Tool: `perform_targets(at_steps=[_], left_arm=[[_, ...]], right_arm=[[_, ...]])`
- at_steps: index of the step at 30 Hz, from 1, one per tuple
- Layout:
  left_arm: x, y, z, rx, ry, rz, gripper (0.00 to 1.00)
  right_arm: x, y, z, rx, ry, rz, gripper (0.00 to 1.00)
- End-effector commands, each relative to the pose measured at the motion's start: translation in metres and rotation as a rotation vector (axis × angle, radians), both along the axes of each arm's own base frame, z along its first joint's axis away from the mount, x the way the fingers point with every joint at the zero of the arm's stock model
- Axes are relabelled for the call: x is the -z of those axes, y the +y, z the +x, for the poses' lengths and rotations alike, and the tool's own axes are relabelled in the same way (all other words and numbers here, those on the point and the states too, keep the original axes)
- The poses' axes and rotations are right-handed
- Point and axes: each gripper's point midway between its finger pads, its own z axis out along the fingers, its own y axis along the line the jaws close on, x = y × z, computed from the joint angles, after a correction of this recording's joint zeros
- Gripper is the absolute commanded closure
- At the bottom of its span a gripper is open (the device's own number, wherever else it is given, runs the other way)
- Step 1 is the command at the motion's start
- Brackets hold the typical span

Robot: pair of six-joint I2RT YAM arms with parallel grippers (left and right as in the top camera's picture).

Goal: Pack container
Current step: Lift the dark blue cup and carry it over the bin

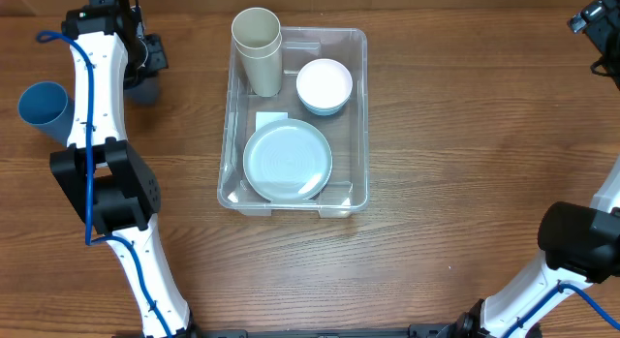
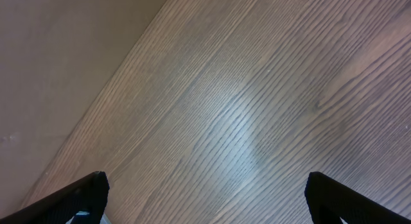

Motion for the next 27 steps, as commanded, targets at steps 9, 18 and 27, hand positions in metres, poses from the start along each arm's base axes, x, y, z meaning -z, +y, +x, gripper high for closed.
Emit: perform_targets(at_steps=[9,18,27], left_arm=[[-0.181,-0.065,-0.017,0.139,-0.325,-0.095,0.96],[-0.259,-0.19,-0.1,0.509,-0.414,-0.025,0.96],[-0.213,-0.228,-0.14,0.705,-0.189,0.097,0.96]], right_arm=[[-0.004,-0.002,0.0,0.013,-0.01,-0.011,0.0],[-0.004,-0.002,0.0,0.013,-0.01,-0.011,0.0],[-0.004,-0.002,0.0,0.013,-0.01,-0.01,0.0]])
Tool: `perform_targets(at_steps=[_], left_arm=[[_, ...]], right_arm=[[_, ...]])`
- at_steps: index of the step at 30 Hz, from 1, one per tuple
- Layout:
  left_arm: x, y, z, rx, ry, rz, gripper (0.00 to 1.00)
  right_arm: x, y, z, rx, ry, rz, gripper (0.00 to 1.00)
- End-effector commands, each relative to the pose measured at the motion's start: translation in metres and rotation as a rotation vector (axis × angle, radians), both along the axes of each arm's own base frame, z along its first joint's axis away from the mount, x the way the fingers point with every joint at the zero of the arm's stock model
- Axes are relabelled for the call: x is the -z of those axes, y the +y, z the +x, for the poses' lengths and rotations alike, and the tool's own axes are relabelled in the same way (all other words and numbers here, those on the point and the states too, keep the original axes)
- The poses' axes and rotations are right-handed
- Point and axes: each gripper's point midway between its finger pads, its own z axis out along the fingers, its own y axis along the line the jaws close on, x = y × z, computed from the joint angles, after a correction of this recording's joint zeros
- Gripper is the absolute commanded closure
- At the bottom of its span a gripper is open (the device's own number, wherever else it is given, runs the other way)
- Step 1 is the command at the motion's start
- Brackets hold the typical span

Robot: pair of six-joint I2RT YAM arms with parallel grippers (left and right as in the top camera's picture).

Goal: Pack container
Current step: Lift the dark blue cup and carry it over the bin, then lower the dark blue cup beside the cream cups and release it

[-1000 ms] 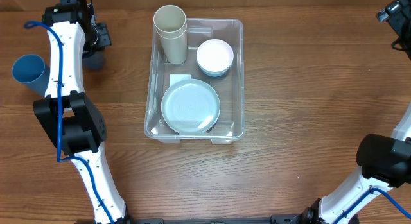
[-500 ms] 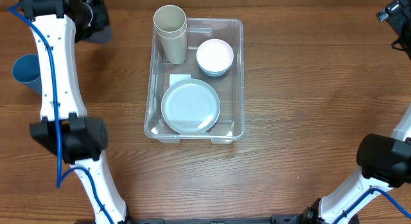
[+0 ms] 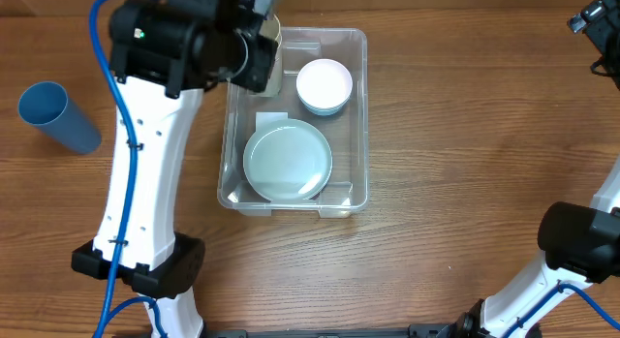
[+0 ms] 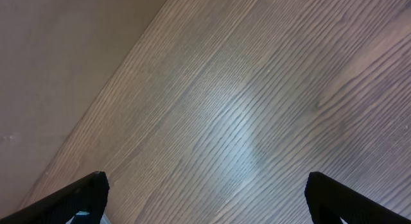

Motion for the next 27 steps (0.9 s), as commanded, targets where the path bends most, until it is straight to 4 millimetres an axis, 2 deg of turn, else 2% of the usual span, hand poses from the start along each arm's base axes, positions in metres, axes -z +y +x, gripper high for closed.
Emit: perform_targets(at_steps=[1,5,7,15,19,27], left_arm=[[0.027,0.002,0.004,0.05,0.061,0.103,0.96],[0.059,-0.002,0.014,0.066,0.145,0.138,0.96],[0.084,-0.006,0.024,0.097,0.197,0.167,0.96],[0.148,-0.014,0.042,0.171,0.318,0.219,0.96],[0.162,-0.017,0.051,0.189,0.321,0.228,0.96],[0.161,-0.021,0.063,0.266,0.256,0.247,0.96]], right_arm=[[-0.004,-0.002,0.0,0.014,-0.01,-0.011,0.0],[-0.004,-0.002,0.0,0.014,-0.01,-0.01,0.0],[-0.004,-0.002,0.0,0.014,-0.01,-0.011,0.0],[-0.004,-0.002,0.0,0.014,-0.01,-0.011,0.0],[-0.004,-0.002,0.0,0.014,-0.01,-0.011,0.0],[-0.004,-0.002,0.0,0.014,-0.01,-0.011,0.0]])
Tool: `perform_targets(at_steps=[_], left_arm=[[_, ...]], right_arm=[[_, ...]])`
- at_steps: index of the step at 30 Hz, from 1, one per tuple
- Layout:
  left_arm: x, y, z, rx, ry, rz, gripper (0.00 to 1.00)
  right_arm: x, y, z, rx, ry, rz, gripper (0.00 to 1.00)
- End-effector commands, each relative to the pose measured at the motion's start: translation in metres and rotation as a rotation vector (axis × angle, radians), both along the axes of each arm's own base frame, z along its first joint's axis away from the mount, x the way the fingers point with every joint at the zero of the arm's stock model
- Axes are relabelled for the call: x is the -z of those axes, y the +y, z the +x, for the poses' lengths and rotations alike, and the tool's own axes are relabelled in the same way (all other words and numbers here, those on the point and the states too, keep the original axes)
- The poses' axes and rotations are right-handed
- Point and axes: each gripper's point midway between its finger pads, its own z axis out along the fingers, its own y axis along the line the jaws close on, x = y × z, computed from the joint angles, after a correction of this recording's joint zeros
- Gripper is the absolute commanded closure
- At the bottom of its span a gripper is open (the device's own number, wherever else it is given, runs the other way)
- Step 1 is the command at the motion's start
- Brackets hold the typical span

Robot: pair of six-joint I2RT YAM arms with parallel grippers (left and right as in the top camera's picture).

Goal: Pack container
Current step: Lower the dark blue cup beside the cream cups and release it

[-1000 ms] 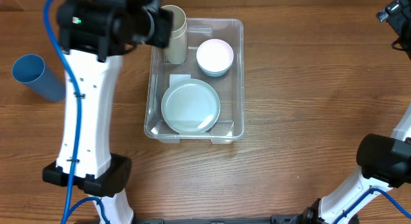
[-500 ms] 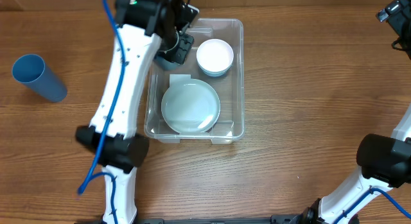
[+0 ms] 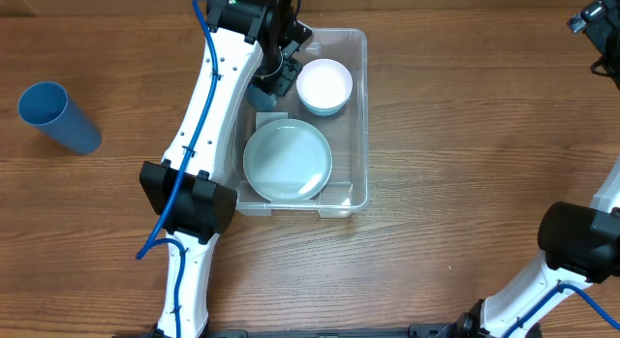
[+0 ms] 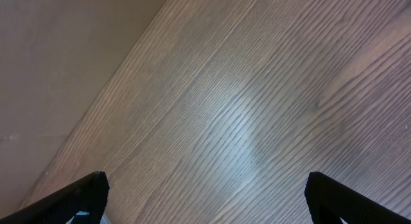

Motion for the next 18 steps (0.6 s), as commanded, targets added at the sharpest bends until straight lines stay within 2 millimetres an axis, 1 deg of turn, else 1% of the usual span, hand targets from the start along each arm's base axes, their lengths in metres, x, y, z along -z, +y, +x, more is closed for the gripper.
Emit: perform_targets(at_steps=[1,6,10,15,18], left_arm=[[-0.001,-0.002,0.004,0.09,-0.026,0.014,0.96],[-0.002,-0.003,0.009,0.128,-0.052,0.018,0.96],[-0.001,-0.003,0.01,0.149,-0.054,0.023,0.96],[0.01,-0.001,0.007,0.174,-0.024,0.041,0.96],[0.012,-0.001,0.005,0.15,-0.011,0.039,0.96]], right_arm=[[-0.004,-0.002,0.0,0.014,-0.01,-0.011,0.0],[-0.004,-0.002,0.0,0.013,-0.01,-0.011,0.0],[-0.004,-0.002,0.0,0.014,-0.01,-0.011,0.0],[-0.004,-0.002,0.0,0.014,-0.01,-0.011,0.0],[-0.004,-0.002,0.0,0.013,-0.01,-0.011,0.0]])
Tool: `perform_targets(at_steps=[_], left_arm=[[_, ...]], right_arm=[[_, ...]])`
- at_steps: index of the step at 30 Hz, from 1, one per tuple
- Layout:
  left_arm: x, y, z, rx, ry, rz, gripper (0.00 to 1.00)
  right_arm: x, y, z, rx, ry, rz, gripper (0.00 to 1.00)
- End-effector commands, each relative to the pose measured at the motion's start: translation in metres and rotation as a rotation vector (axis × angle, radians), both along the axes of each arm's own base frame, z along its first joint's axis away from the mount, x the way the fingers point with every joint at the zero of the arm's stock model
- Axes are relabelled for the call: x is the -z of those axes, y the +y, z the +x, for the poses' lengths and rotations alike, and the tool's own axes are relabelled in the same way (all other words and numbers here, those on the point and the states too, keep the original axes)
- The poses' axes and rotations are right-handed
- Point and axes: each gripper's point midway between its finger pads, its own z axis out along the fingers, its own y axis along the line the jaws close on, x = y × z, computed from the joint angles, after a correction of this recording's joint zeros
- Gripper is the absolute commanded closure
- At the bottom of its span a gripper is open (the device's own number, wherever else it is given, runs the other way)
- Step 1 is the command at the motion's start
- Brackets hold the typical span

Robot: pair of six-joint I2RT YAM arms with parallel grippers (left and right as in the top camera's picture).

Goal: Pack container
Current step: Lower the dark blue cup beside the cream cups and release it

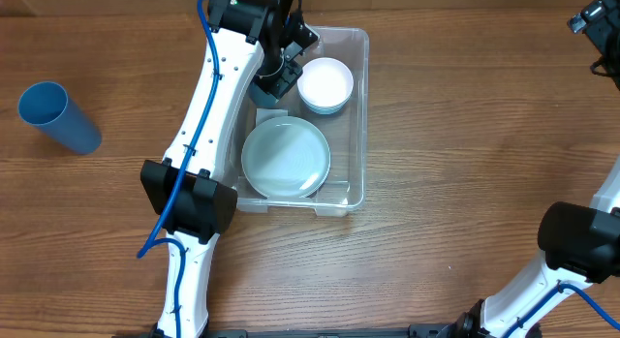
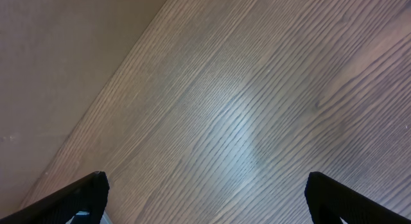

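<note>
The clear plastic container (image 1: 356, 115) lies mid-table in the overhead view, holding a pale plate (image 1: 286, 159) at the front and a white bowl (image 1: 325, 84) at the back right. My left gripper (image 1: 274, 78) reaches down into the container's back left corner; its arm hides whatever stands there, and how its jaws stand does not show. A blue cup (image 1: 58, 115) lies on the table far left, apart from both grippers. My right gripper (image 2: 205, 179) hangs open over bare wood at the table's far right back, nothing between its fingers (image 2: 77, 198).
The left arm (image 1: 208, 135) stretches from the table's front along the container's left wall. The right arm's base (image 1: 581, 241) stands at the right edge. A tan wall meets the table's back edge in the right wrist view.
The container and the plate in it have shifted slightly to the left. My left gripper stays in the container's back left corner. The right gripper has not moved.
First my left arm was at the far left by the blue cup, and stacked beige cups stood in the container's back left corner. Then the arm was over that corner. Since then its gripper has been down in the corner, covering the cups. The blue cup stayed put.
</note>
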Motion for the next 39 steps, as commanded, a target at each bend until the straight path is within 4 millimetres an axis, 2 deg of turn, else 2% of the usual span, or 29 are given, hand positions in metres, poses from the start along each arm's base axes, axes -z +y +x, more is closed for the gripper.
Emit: perform_targets(at_steps=[1,25,33,39], left_arm=[[0.0067,0.0008,0.0005,0.004,0.011,0.012,0.96],[0.0084,0.0013,-0.0001,-0.031,0.021,0.008,0.95],[0.0084,0.0015,-0.0002,-0.031,0.021,0.008,0.74],[0.0085,0.0032,0.0004,-0.034,0.018,0.018,0.71]], right_arm=[[-0.0037,-0.0021,0.0,0.013,-0.01,-0.011,0.0],[-0.0037,-0.0021,0.0,0.014,-0.01,-0.01,0.0],[-0.0037,-0.0023,-0.0001,0.014,-0.01,-0.01,0.0],[-0.0037,-0.0022,0.0,0.014,-0.01,-0.01,0.0]])
